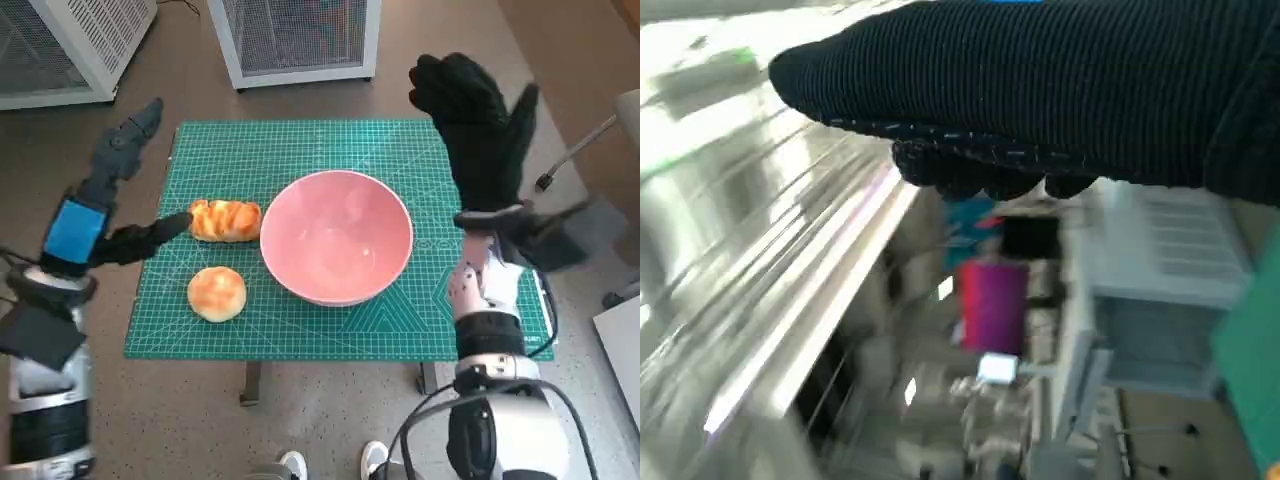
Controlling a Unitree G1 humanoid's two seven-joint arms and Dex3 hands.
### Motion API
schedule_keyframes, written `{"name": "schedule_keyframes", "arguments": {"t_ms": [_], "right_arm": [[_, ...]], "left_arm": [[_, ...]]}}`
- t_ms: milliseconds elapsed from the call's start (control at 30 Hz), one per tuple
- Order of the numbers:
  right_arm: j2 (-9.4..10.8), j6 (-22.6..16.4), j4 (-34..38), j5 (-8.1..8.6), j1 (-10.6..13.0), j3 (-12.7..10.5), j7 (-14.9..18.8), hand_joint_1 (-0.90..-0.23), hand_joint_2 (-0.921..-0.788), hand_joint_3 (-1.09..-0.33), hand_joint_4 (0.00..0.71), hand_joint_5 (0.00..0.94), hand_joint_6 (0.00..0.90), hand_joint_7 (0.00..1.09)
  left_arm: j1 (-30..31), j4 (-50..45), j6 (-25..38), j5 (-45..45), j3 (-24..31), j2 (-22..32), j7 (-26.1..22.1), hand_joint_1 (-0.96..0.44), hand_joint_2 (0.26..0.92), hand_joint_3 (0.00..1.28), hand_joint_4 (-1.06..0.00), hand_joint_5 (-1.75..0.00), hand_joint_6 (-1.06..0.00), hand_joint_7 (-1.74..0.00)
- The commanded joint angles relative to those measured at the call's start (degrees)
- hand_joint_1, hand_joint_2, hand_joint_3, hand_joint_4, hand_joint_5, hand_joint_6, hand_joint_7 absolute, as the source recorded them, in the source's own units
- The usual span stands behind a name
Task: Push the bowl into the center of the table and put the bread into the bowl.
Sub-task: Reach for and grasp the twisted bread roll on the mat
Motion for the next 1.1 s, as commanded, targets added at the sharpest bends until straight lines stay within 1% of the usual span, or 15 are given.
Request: {"name": "schedule_keyframes", "arguments": {"t_ms": [33,100,167,233,333,467,600,767,900,1100], "right_arm": [[0.96,0.57,-7.13,2.94,4.73,2.08,3.47,-0.423,-0.918,-0.551,0.244,0.021,0.059,0.59],[1.07,0.88,-9.51,3.61,5.90,2.88,3.92,-0.423,-0.914,-0.544,0.253,0.024,0.059,0.59],[1.06,1.10,-11.67,3.69,7.04,3.72,3.77,-0.426,-0.906,-0.536,0.261,0.026,0.059,0.60],[0.91,1.41,-13.53,3.59,8.09,4.49,3.47,-0.429,-0.903,-0.531,0.265,0.026,0.057,0.60],[0.61,1.76,-15.45,3.40,9.38,5.41,3.15,-0.433,-0.903,-0.524,0.268,0.024,0.058,0.61],[0.34,2.63,-16.94,3.49,10.49,6.17,2.88,-0.435,-0.905,-0.517,0.265,0.018,0.054,0.62],[0.08,2.85,-17.62,3.20,11.19,6.66,2.54,-0.433,-0.906,-0.512,0.250,0.008,0.039,0.62],[-0.14,2.59,-17.43,3.00,11.45,6.89,2.28,-0.427,-0.917,-0.505,0.237,0.001,0.016,0.64],[-0.27,2.46,-17.35,2.74,11.50,7.01,1.82,-0.425,-0.920,-0.507,0.235,0.000,0.012,0.65],[-0.35,2.67,-17.88,2.99,11.80,7.35,1.58,-0.425,-0.921,-0.508,0.232,0.000,0.009,0.65]], "left_arm": [[-3.35,0.36,4.05,3.60,-3.03,3.65,-1.89,-0.59,0.877,0.02,0.00,0.00,-0.02,-0.20],[-4.70,0.93,6.02,4.69,-4.58,4.66,-2.97,-0.58,0.864,0.01,0.00,0.00,-0.03,-0.20],[-6.07,1.41,8.15,5.92,-6.13,5.34,-3.88,-0.54,0.840,0.00,0.00,0.00,-0.04,-0.20],[-7.37,1.59,10.77,7.08,-7.67,5.70,-4.66,-0.49,0.818,0.00,0.00,0.00,-0.06,-0.20],[-9.18,1.49,14.78,9.73,-10.18,5.82,-5.23,-0.43,0.787,0.00,0.00,0.00,-0.08,-0.20],[-11.26,2.14,18.32,12.86,-13.12,5.68,-5.75,-0.34,0.750,0.00,-0.01,0.00,-0.12,-0.17],[-13.57,4.36,19.76,15.92,-16.15,5.58,-5.80,-0.28,0.730,0.00,-0.03,0.00,-0.15,-0.14],[-16.71,8.23,20.55,19.54,-19.92,5.11,-5.76,-0.19,0.718,0.00,-0.05,-0.01,-0.19,-0.11],[-19.46,11.05,21.98,21.42,-22.81,4.50,-7.77,-0.12,0.716,0.00,-0.06,-0.01,-0.20,-0.10],[-23.47,15.00,25.01,24.98,-27.62,3.43,-11.25,-0.07,0.716,0.00,-0.06,0.00,-0.20,-0.08]]}}
